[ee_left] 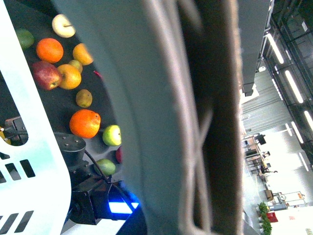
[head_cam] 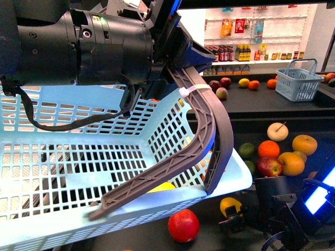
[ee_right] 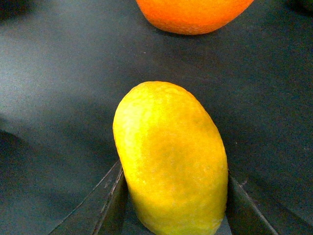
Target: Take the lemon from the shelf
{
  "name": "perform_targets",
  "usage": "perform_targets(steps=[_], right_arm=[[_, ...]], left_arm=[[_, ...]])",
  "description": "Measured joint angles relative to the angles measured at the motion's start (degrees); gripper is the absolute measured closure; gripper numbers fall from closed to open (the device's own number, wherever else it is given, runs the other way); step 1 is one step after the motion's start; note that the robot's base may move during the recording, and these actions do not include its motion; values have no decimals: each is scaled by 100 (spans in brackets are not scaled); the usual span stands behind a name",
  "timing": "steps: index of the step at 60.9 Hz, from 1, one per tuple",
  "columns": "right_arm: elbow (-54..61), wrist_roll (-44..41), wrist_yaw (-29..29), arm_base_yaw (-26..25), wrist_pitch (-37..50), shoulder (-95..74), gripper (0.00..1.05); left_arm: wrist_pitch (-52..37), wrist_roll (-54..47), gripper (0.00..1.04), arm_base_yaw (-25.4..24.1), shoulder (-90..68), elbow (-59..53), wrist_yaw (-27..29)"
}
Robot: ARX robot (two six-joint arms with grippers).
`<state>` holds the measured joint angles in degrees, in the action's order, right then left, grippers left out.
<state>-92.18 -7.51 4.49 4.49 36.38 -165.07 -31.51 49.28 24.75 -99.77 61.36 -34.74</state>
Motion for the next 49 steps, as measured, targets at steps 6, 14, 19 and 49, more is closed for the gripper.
perform_targets(steps=[6, 14, 19, 49], right_arm=[[334, 175, -48, -42, 114, 238, 59], [968, 341, 22, -162, 389, 881, 60], [1325, 551, 68, -273, 560, 1401, 60], [3504, 2068, 728, -424, 1005, 5066, 60]], left_arm=[[0, 0, 99, 0, 0, 0, 2], [0, 0, 99, 0, 0, 0, 2], [0, 0, 99, 0, 0, 0, 2], [0, 0, 99, 0, 0, 0, 2]])
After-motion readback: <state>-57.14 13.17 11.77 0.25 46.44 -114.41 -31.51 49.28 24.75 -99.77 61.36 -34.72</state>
